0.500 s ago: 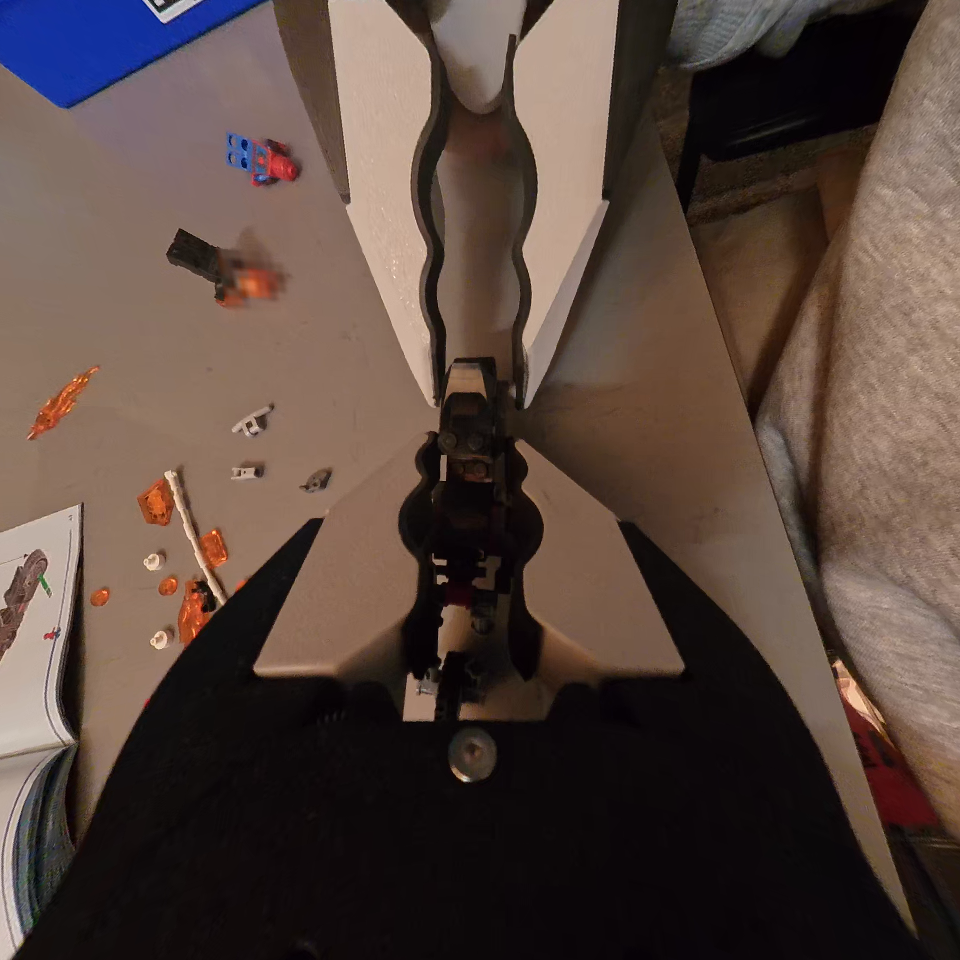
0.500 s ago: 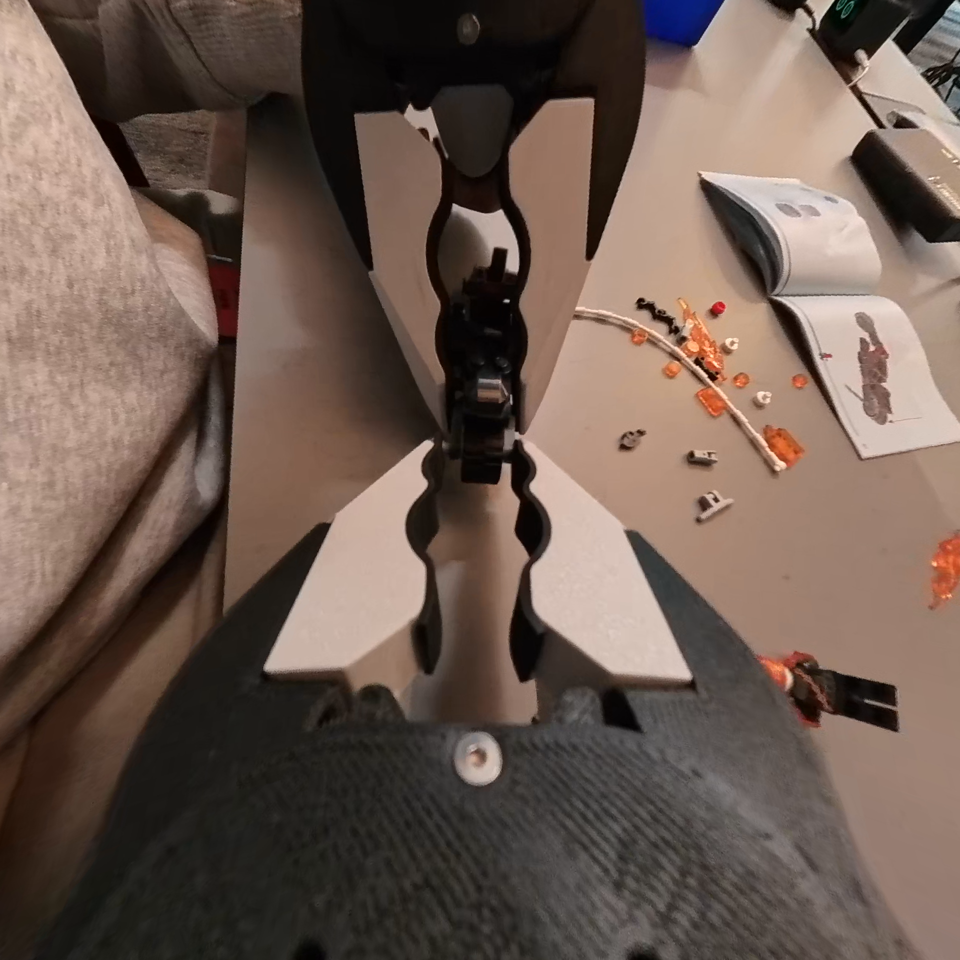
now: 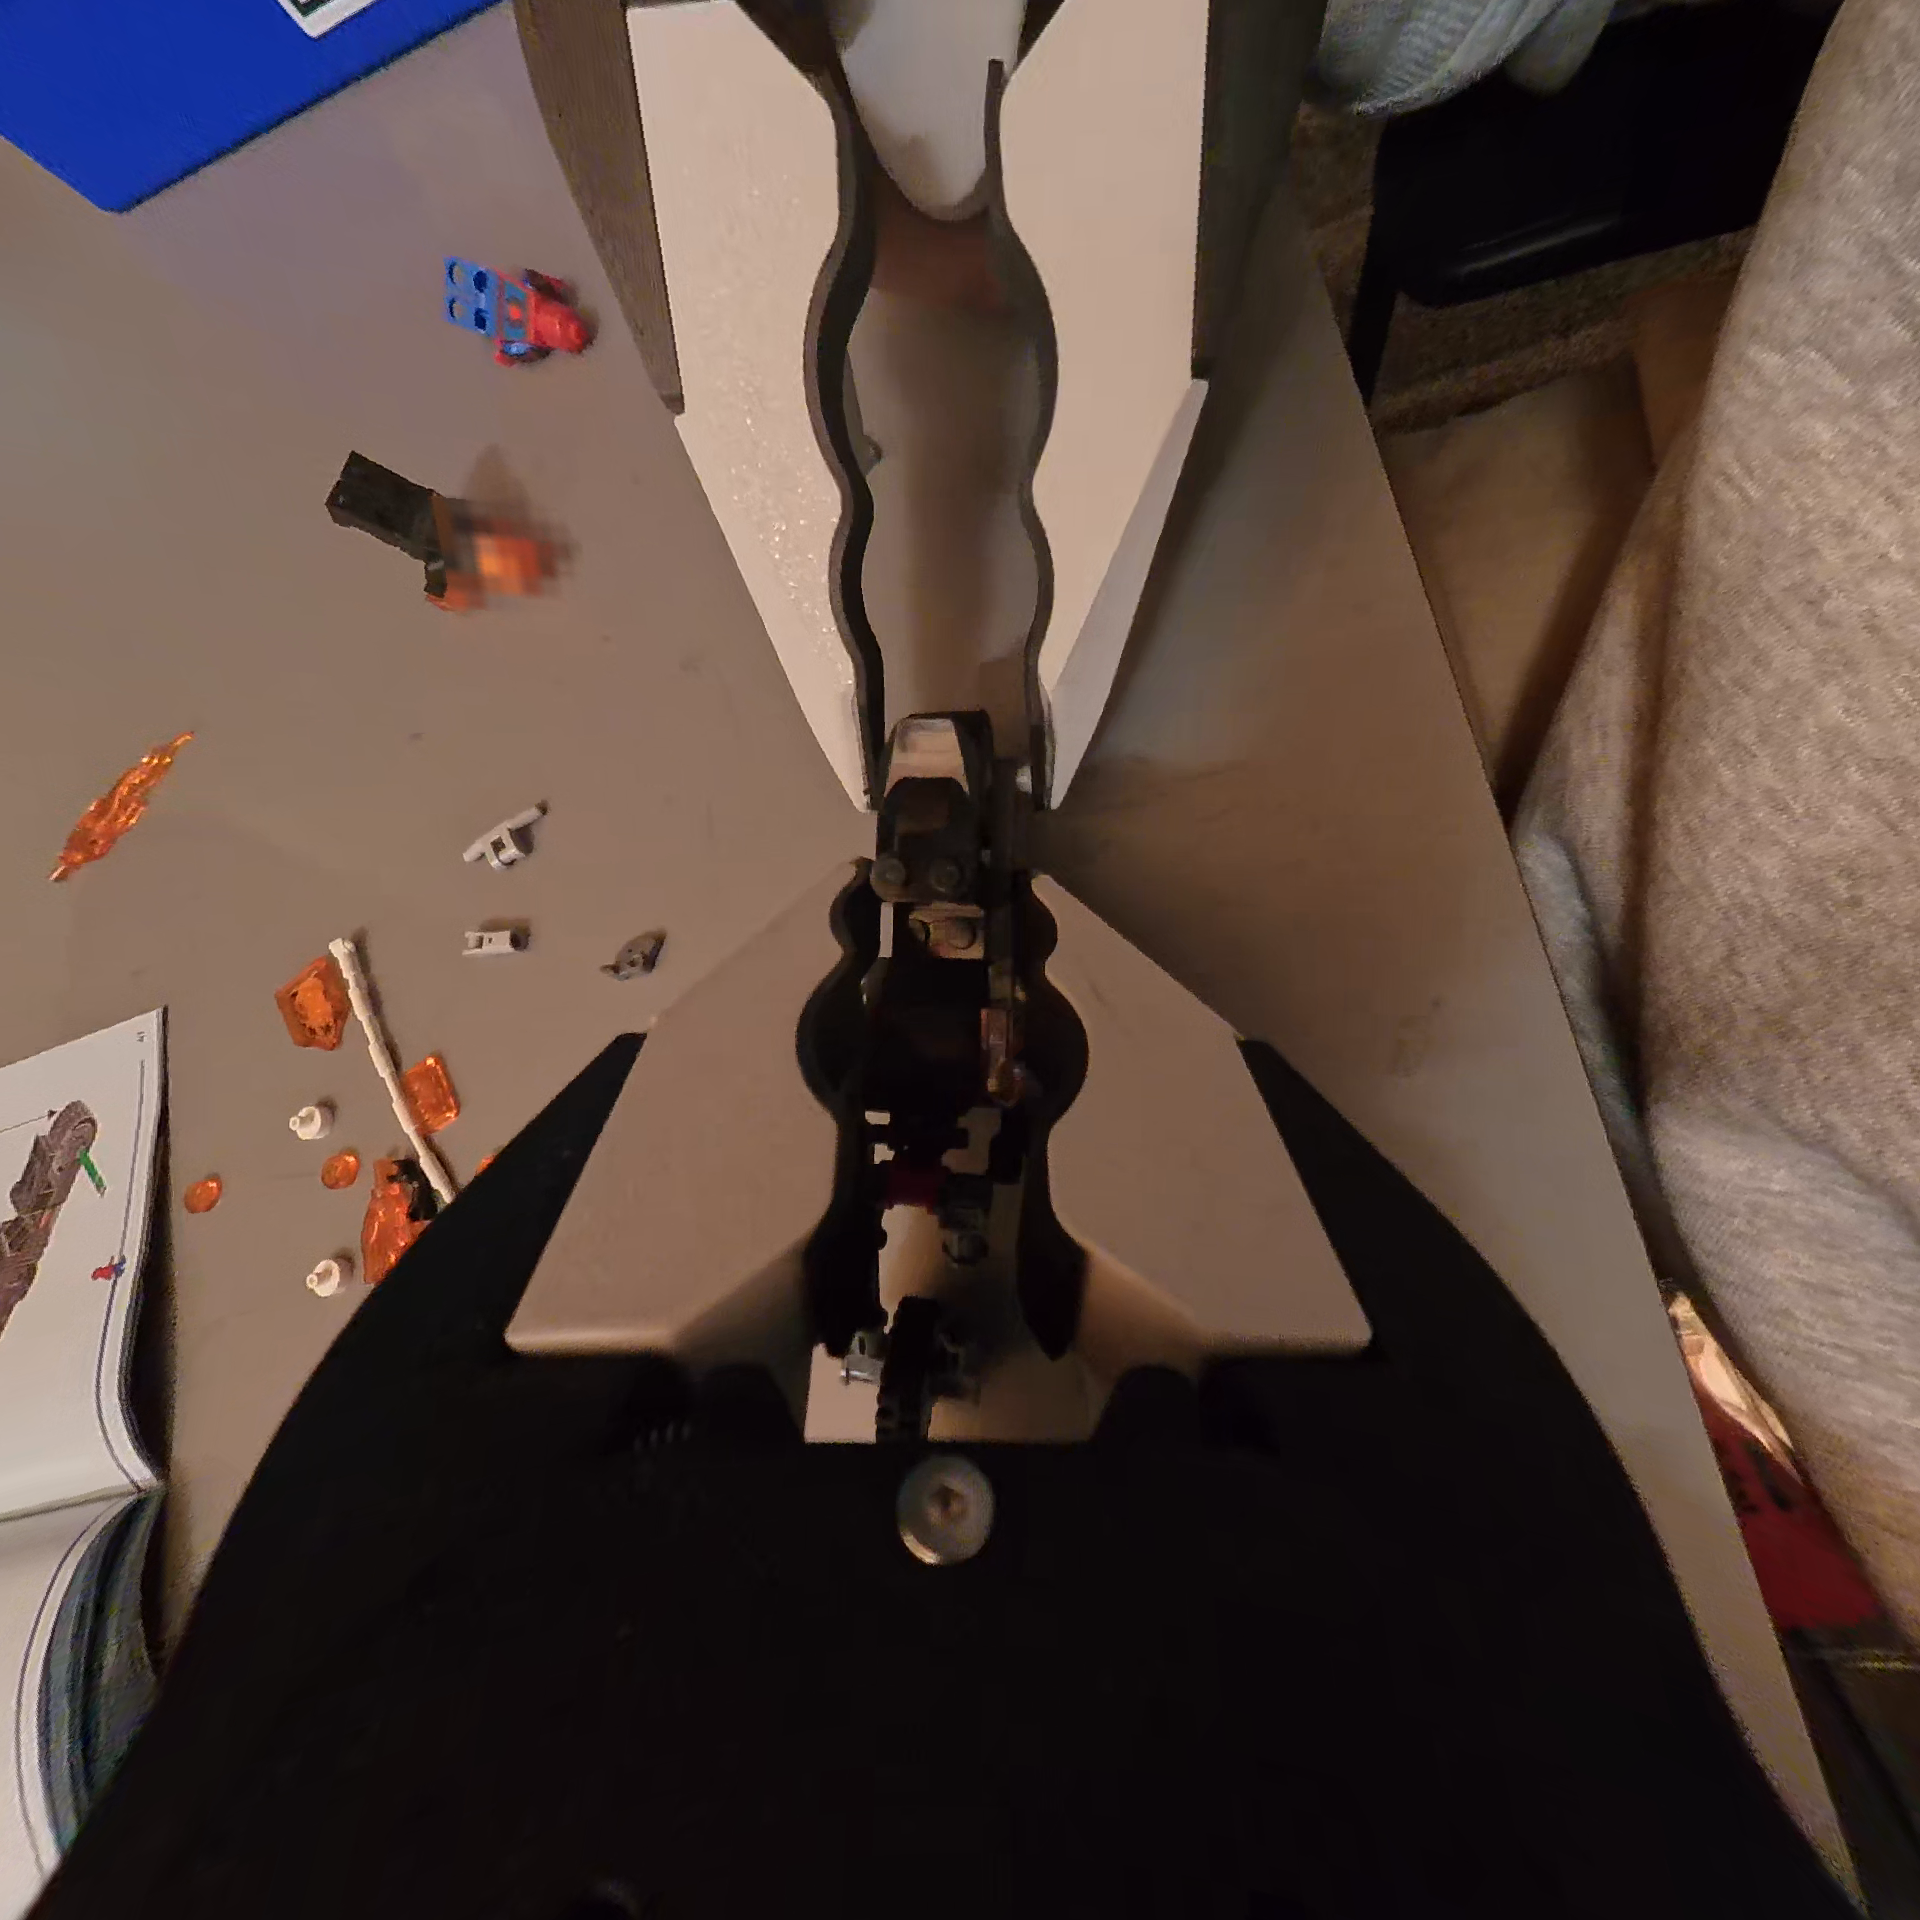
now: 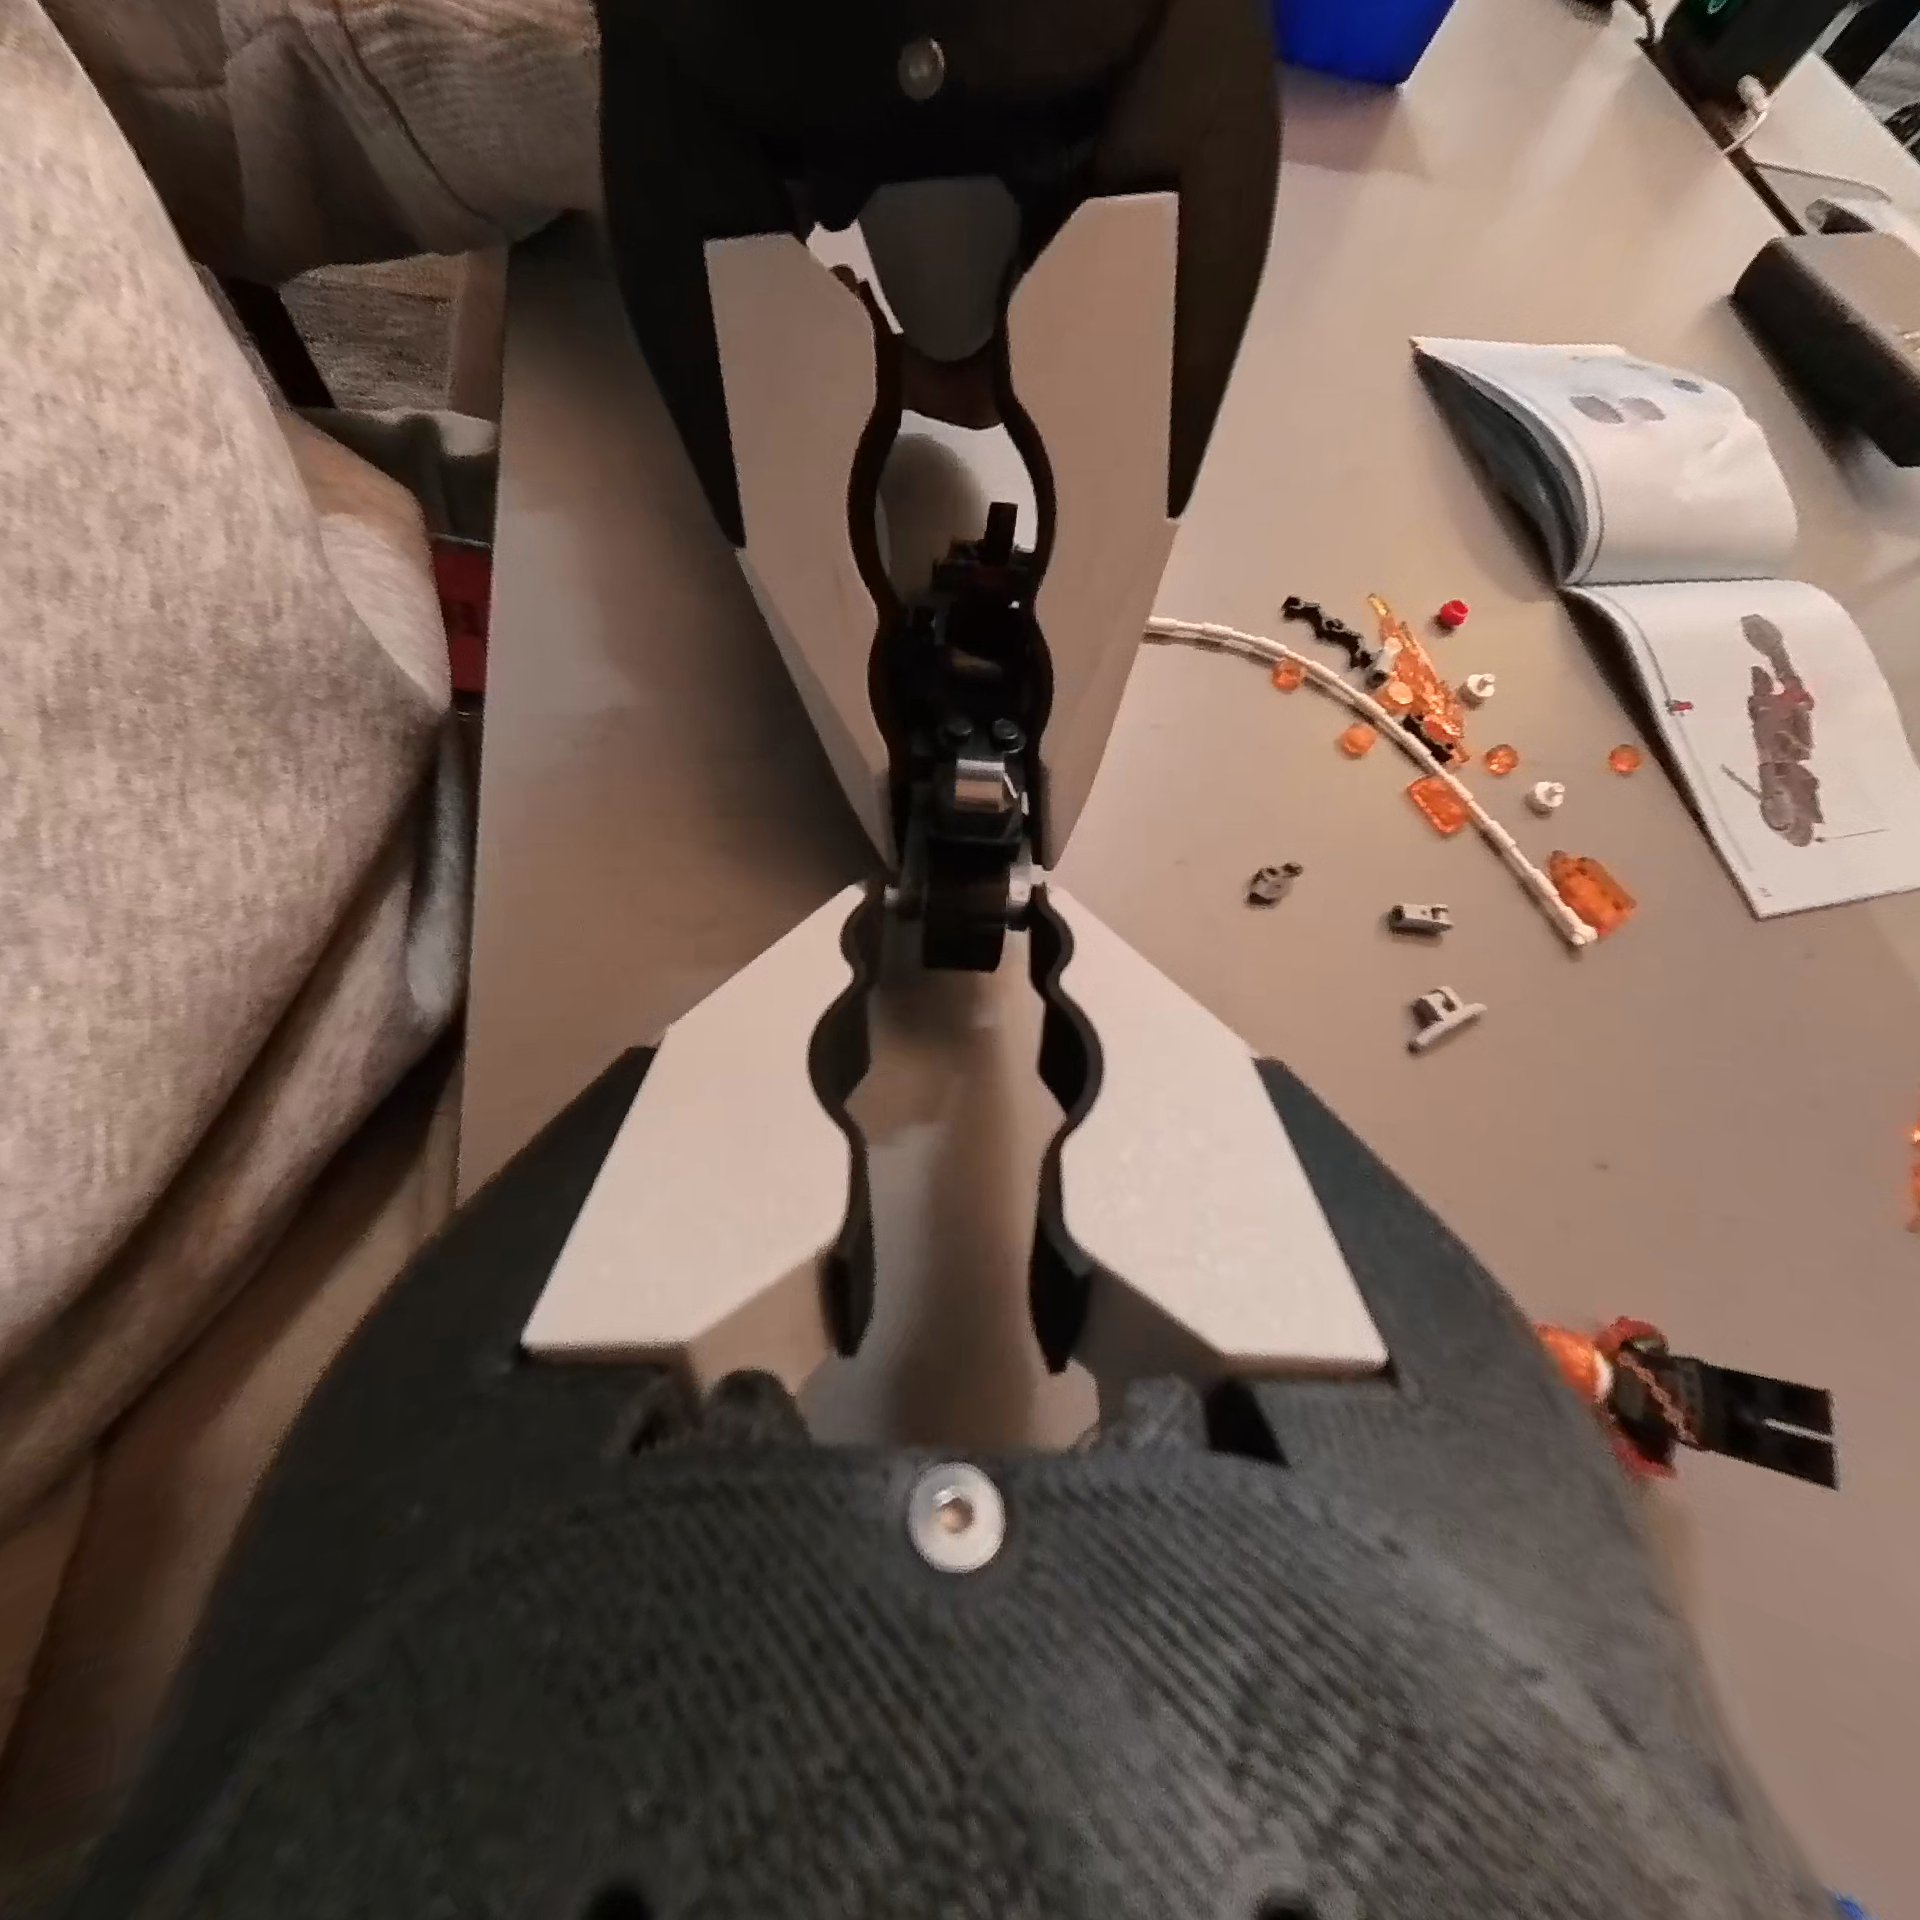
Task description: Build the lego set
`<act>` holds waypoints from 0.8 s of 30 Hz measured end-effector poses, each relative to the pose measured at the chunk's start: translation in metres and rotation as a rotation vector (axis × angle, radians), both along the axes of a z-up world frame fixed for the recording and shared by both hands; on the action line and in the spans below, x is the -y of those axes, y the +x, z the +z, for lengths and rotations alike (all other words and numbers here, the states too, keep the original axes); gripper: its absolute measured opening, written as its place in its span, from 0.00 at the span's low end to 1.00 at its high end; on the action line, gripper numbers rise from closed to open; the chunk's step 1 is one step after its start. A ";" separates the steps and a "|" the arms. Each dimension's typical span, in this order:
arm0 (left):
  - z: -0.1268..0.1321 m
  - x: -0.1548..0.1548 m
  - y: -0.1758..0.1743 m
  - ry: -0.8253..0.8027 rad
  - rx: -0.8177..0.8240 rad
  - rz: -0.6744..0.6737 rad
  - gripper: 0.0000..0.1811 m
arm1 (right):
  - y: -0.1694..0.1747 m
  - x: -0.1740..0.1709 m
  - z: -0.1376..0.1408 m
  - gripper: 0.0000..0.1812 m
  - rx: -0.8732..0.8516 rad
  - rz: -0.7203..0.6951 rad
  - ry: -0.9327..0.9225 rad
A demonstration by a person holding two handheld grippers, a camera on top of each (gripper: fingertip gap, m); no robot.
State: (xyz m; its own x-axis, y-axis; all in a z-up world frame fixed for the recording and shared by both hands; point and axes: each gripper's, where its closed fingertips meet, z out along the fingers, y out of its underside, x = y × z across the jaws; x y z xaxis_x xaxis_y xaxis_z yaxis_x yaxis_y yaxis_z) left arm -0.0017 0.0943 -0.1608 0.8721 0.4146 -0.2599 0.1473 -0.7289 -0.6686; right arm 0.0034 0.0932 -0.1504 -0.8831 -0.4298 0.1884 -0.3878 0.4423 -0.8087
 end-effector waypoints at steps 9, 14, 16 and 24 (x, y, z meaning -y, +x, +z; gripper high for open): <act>-0.001 0.002 0.001 -0.017 0.002 0.004 0.13 | -0.004 0.002 -0.002 0.25 -0.042 -0.033 -0.003; -0.001 0.000 0.000 -0.015 -0.001 0.004 0.13 | 0.001 0.003 0.003 0.14 -0.028 -0.016 -0.031; -0.001 0.000 0.000 -0.017 0.002 0.005 0.13 | 0.002 0.003 0.002 0.14 -0.036 -0.016 -0.027; -0.004 -0.001 -0.001 -0.033 0.000 0.012 0.13 | 0.000 0.002 -0.002 0.13 -0.043 -0.030 0.003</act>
